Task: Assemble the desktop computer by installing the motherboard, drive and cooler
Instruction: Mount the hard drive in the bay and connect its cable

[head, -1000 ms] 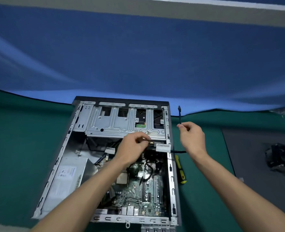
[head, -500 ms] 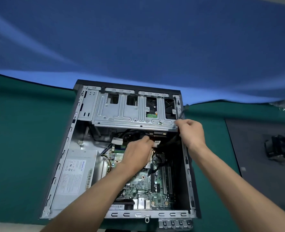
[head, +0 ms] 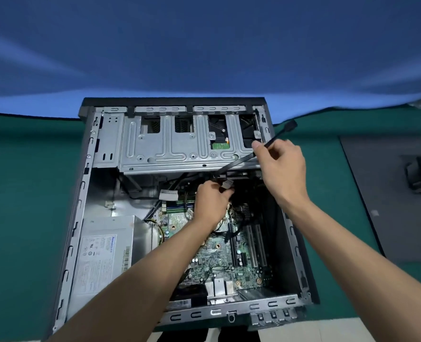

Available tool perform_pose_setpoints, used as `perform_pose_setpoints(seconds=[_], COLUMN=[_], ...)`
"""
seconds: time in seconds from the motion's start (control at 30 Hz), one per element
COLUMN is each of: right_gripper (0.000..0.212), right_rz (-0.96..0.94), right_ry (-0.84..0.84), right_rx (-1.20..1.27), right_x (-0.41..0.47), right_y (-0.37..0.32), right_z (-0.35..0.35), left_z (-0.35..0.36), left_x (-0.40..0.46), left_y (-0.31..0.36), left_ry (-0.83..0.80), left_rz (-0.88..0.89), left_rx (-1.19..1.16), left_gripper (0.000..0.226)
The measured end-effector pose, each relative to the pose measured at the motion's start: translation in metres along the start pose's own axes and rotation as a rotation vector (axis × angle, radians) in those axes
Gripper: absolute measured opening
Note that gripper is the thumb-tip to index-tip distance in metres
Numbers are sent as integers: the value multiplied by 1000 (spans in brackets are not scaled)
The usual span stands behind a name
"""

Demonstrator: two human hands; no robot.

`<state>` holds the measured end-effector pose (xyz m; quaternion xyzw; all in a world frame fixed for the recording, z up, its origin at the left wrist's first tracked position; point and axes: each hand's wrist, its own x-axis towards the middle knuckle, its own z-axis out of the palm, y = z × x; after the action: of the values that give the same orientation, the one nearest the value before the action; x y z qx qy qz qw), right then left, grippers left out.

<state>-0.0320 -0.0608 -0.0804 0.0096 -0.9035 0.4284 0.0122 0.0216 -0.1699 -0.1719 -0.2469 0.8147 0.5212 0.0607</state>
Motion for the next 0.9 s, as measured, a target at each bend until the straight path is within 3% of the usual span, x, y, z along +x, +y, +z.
perform_pose_setpoints(seconds=[0.27,0.33,0.6,0.9], right_gripper=[41,40,43,44], right_rz=[-21,-12,-44,37], right_ry=[2,2,58,97], right_rx=[-134,-170,-249,-153], right_x=[19,19,9,5], right_y=[15,18,21,24], right_z=[-7,-3,8,3], left_z=[6,7,9,9], left_x=[-12,-11,3,11], left_y=[-6,-7,-6,-5], left_ry=[-245,-225,-30,28], left_rz=[-47,-83,4,85], left_rx=[-66,-92,190,180], left_gripper=[7,10,21,19])
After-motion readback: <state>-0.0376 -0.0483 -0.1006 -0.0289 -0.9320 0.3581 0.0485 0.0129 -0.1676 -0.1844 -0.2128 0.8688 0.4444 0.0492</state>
